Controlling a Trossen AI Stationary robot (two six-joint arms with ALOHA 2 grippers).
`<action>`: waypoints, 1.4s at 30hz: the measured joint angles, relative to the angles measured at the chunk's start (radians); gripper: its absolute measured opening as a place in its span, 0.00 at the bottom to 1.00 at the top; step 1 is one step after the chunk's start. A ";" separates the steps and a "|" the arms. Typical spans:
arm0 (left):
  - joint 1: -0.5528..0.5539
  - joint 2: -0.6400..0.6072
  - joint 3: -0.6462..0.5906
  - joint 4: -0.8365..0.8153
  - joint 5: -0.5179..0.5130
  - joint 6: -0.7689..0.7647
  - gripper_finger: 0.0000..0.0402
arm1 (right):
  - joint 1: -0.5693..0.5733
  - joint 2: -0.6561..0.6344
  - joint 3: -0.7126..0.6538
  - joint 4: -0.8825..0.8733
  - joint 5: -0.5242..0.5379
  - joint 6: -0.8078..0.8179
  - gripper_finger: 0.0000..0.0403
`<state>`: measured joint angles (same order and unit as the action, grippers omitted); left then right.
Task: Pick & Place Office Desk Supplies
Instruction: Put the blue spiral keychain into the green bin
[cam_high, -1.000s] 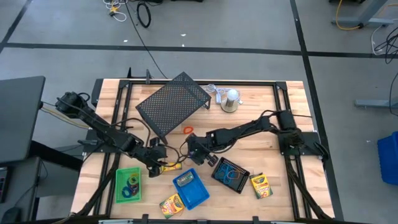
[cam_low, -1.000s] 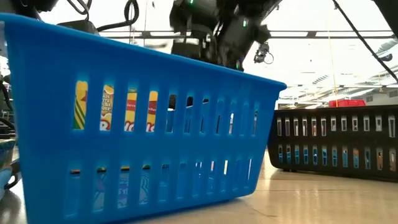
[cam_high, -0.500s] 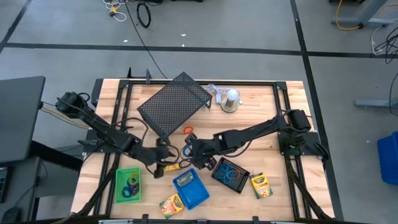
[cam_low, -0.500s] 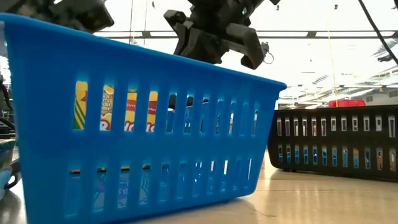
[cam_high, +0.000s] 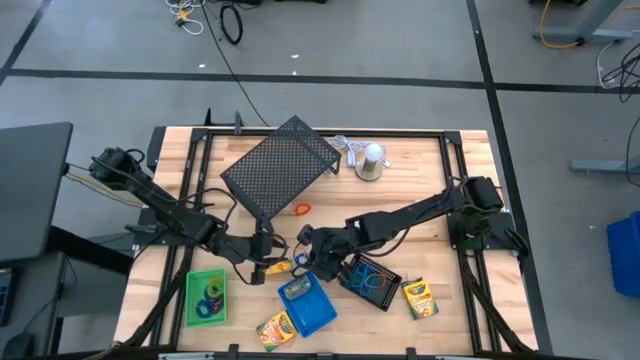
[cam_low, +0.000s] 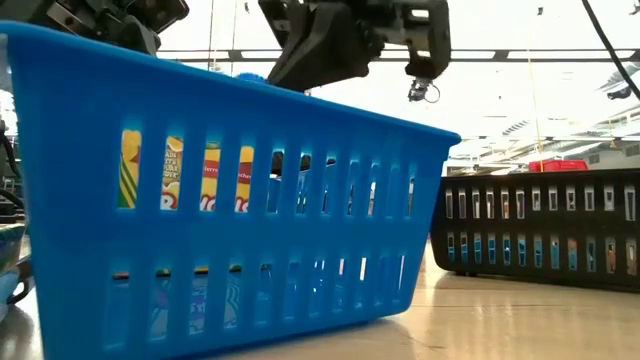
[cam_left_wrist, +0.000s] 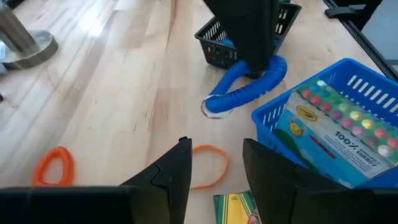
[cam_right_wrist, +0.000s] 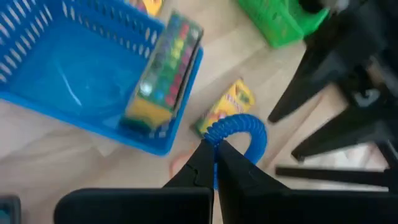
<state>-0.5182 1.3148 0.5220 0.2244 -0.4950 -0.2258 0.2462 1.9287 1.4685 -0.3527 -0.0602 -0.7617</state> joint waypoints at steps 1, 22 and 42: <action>0.000 0.000 0.000 0.005 0.002 0.010 0.38 | -0.001 -0.003 0.000 0.011 -0.017 0.006 0.00; -0.012 0.000 0.001 0.254 0.158 0.209 0.38 | -0.001 -0.021 0.000 0.149 -0.131 0.032 0.00; -0.064 0.001 0.001 0.224 0.136 0.263 0.06 | -0.002 -0.031 0.000 0.231 -0.199 0.143 0.17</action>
<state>-0.5826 1.3154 0.5234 0.4483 -0.3587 0.0376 0.2442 1.8975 1.4681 -0.1217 -0.2591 -0.6190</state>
